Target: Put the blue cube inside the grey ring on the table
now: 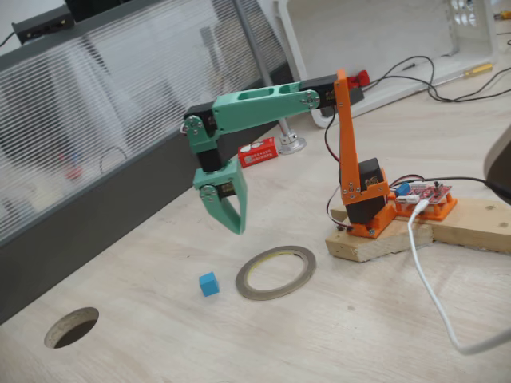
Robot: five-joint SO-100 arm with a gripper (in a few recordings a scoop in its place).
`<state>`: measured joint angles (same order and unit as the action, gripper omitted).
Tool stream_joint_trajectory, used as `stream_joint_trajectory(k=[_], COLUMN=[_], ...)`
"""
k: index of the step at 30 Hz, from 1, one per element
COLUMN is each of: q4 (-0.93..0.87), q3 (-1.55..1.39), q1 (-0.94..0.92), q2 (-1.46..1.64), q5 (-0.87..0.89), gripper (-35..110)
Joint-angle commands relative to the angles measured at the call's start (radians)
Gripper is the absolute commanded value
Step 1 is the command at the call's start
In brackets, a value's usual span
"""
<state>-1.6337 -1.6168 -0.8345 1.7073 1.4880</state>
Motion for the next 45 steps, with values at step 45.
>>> stream_joint_trajectory(k=[45], q4=[0.183], q3=[0.531], q1=[-0.018], q2=[-0.581], q5=[0.008], gripper=[1])
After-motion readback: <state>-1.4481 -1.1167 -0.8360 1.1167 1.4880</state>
